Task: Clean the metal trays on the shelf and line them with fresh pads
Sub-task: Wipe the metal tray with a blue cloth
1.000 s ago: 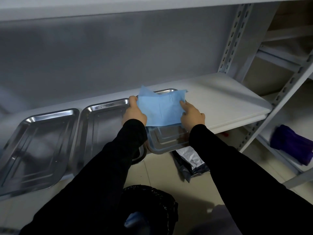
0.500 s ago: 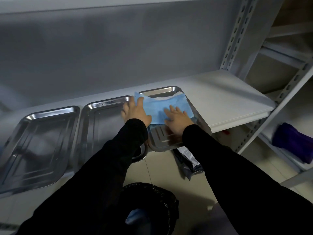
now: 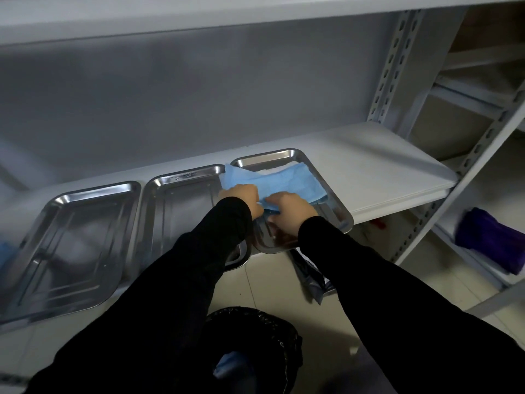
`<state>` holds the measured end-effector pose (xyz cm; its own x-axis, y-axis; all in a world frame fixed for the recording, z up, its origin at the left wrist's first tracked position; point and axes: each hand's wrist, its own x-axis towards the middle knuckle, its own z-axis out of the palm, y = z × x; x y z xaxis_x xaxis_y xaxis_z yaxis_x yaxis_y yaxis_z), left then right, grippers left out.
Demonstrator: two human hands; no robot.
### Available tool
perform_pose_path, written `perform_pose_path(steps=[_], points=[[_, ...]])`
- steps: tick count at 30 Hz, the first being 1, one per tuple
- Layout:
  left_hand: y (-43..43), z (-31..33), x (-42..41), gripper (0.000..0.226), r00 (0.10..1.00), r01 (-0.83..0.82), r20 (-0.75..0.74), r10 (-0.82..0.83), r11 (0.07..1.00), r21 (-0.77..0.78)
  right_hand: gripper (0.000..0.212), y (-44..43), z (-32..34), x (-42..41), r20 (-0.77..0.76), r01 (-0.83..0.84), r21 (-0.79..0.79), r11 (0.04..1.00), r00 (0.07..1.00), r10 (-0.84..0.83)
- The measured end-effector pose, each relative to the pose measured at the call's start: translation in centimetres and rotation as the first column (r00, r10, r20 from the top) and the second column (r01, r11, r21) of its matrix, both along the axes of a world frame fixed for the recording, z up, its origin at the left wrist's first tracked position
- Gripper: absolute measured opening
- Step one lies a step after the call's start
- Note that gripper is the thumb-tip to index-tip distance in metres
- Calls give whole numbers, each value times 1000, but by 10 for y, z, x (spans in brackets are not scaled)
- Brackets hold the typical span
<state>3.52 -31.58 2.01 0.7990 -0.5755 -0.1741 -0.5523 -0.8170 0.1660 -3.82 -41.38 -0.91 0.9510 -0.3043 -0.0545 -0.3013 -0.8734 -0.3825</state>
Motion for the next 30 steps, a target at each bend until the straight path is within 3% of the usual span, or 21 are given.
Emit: perform_pose_path(steps=[7,14,19,22,25,30], points=[[1,10,-6,32,997,26,-70,-40,981,-190,26,2,1,-10,39,107,-127,986,994,-103],[14,12,-8,61,995,84,-45,-92,984,-156,35,-5,6,-13,46,257,199,946,961,-271],[18,12,-8,45,996,87,27,-84,988,-130,37,-11,12,-21,91,349,468,812,895,-437],[18,10,-7,30,994,29,-94,-54,969,-244,54,-13,17,-25,90,368,594,716,854,-513],[16,9,-9,16,984,-35,-175,-29,934,-355,44,-18,16,-25,88,385,633,672,826,-556],[12,7,-12,29,943,-194,-332,3,817,-543,38,-22,16,-27,92,405,665,627,789,-607]])
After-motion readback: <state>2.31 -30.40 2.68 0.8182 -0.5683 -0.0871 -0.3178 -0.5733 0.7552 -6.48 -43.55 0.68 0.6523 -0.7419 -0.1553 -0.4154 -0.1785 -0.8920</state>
